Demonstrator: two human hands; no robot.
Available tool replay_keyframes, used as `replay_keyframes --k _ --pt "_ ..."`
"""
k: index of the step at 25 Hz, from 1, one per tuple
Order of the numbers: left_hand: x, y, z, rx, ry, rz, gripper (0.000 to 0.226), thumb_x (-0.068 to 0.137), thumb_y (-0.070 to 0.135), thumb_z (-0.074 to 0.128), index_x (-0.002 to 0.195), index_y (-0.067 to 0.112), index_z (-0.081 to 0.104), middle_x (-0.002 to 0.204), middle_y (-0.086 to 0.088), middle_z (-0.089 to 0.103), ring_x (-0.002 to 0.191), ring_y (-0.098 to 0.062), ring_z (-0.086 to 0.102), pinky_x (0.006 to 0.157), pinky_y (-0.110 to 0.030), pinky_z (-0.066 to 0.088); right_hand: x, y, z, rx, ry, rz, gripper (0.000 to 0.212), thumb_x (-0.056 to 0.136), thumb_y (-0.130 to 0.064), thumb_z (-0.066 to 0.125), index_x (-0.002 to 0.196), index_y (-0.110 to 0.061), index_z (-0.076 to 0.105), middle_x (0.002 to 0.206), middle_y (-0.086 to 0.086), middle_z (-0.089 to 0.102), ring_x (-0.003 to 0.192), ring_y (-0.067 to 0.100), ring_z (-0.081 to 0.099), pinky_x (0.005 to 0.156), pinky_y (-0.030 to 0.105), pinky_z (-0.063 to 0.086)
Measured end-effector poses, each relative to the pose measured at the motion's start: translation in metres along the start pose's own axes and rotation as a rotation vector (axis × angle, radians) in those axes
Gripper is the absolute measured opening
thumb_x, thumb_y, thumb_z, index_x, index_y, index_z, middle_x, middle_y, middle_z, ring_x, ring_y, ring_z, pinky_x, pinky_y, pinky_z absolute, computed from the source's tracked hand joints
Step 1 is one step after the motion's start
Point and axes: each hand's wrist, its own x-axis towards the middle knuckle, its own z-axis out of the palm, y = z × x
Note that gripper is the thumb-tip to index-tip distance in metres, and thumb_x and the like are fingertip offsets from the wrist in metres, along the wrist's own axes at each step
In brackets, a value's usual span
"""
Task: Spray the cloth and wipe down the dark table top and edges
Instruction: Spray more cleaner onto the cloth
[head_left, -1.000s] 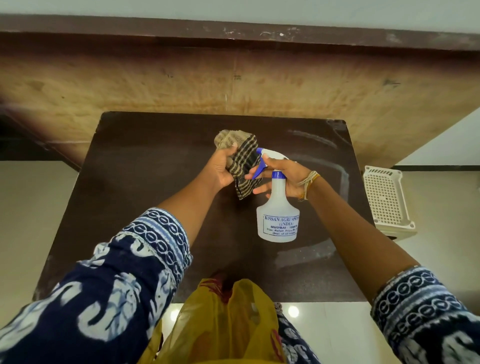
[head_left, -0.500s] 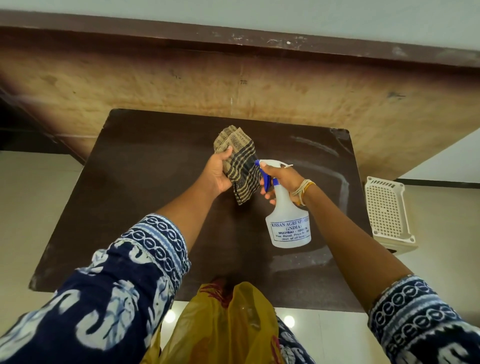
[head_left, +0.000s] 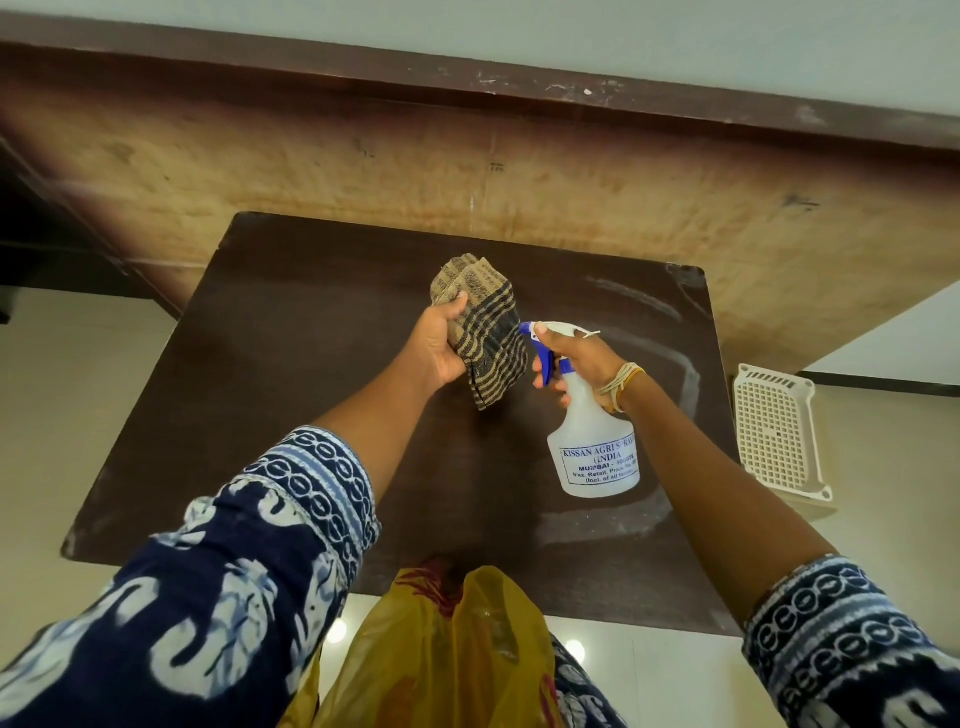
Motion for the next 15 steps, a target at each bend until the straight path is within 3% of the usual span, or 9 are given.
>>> replay_keyframes --k 5,11,15 --pt "-0.003 0.001 0.002 0.004 0.018 0.000 0.031 0.096 0.017 0.055 0.125 0.005 0.058 0.119 -0.020 0.067 0.110 -0.036 0.065 0.097 -0.057 0.048 0.002 -0.001 -0.006 -0.006 -0.055 -0.006 0.048 0.095 -0.054 0.047 0.104 -0.011 0.066 0.087 0.010 0.073 0.055 0.017 0.059 0.051 0.024 0.046" --pt "-0.004 0.004 0.004 0.012 0.018 0.015 0.030 0.097 0.016 0.053 0.123 0.003 0.059 0.118 -0.020 0.067 0.111 -0.036 0.064 0.101 -0.055 0.046 0.008 -0.003 -0.003 0.007 0.006 -0.057 0.051 0.095 -0.054 0.049 0.079 -0.007 0.061 0.073 0.014 0.063 0.042 0.014 0.045 0.046 0.025 0.041" --pt "-0.002 0.007 0.001 0.023 0.051 0.020 0.036 0.095 0.016 0.056 0.129 0.003 0.056 0.121 -0.020 0.067 0.111 -0.036 0.065 0.098 -0.056 0.048 0.008 -0.011 -0.002 0.014 0.002 -0.106 0.033 0.097 -0.047 0.047 0.107 -0.018 0.060 0.078 0.008 0.068 0.047 0.013 0.055 0.046 0.023 0.045"
